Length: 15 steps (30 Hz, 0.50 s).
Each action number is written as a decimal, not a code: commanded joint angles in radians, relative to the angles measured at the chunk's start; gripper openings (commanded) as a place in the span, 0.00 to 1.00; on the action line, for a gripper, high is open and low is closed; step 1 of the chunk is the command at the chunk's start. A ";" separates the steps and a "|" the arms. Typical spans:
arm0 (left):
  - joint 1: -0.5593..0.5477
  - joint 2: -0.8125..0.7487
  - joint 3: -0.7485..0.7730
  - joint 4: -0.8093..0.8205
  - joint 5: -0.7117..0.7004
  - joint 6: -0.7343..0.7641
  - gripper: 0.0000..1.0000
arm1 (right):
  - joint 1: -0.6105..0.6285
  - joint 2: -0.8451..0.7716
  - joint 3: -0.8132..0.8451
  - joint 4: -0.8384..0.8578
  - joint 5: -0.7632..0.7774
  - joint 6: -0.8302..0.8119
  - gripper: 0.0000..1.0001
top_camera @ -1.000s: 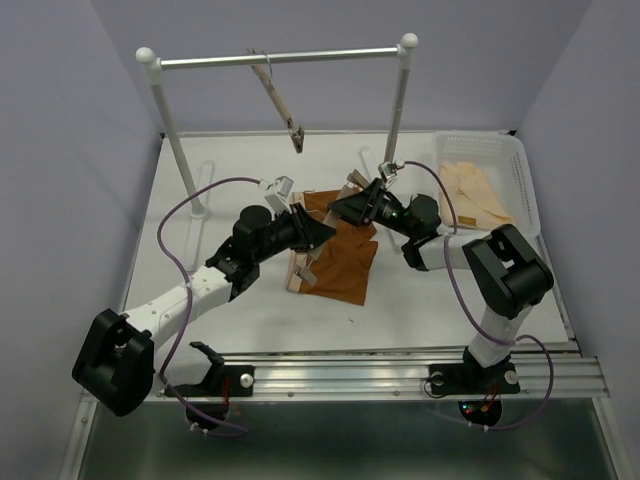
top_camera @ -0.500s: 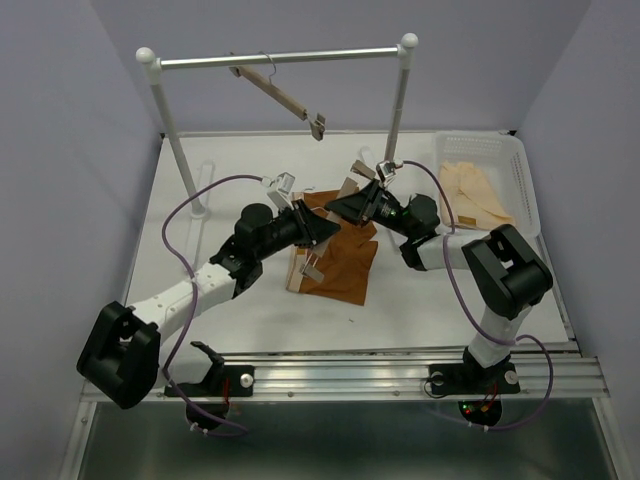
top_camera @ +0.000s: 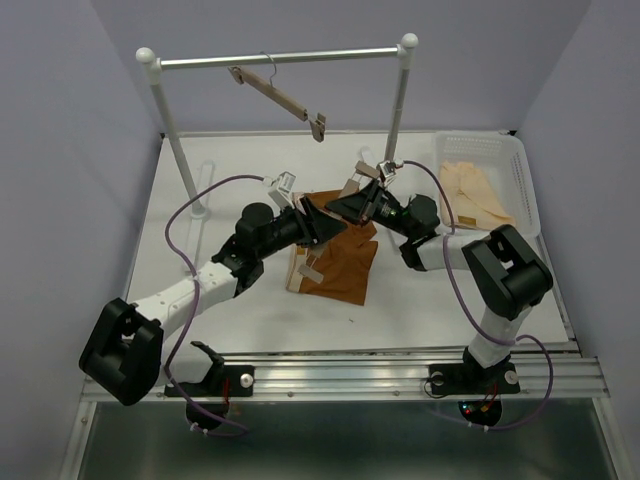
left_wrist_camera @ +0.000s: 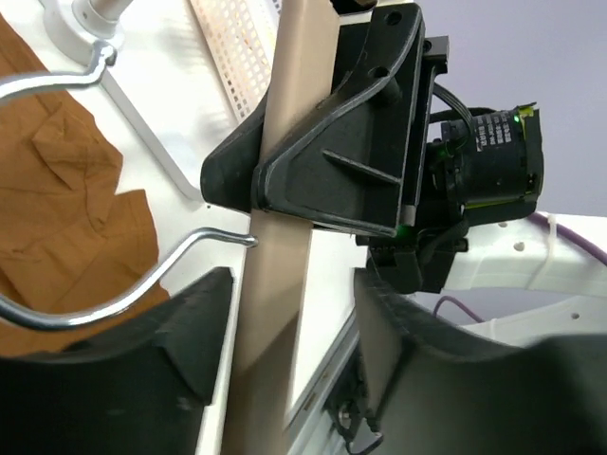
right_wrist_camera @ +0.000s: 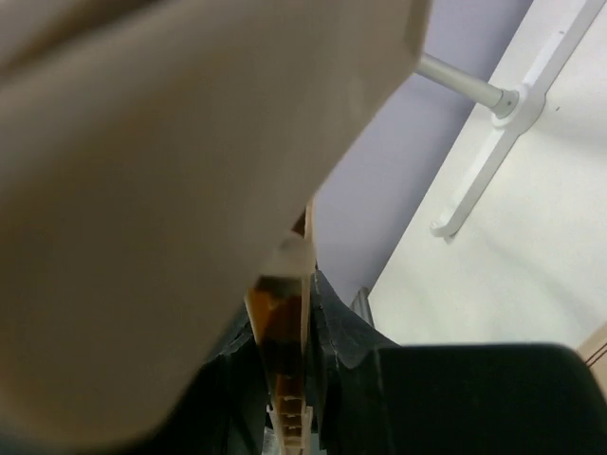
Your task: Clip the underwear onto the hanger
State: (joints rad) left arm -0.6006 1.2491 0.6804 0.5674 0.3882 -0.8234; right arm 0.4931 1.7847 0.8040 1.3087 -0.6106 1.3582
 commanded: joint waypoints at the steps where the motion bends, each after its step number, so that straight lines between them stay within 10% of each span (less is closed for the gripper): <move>1: -0.001 -0.049 0.035 0.000 -0.003 0.032 0.73 | 0.010 -0.059 0.003 0.414 0.012 -0.083 0.01; 8: 0.001 -0.119 0.030 -0.124 -0.051 0.072 0.99 | 0.010 -0.113 -0.011 0.334 0.028 -0.154 0.01; 15: 0.002 -0.175 0.027 -0.250 -0.074 0.112 0.99 | -0.011 -0.126 0.021 0.247 -0.014 -0.145 0.01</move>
State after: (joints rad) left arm -0.6003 1.1290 0.6804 0.3809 0.3309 -0.7628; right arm 0.4904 1.6955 0.8017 1.2922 -0.6064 1.2335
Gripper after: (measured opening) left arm 0.990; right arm 0.190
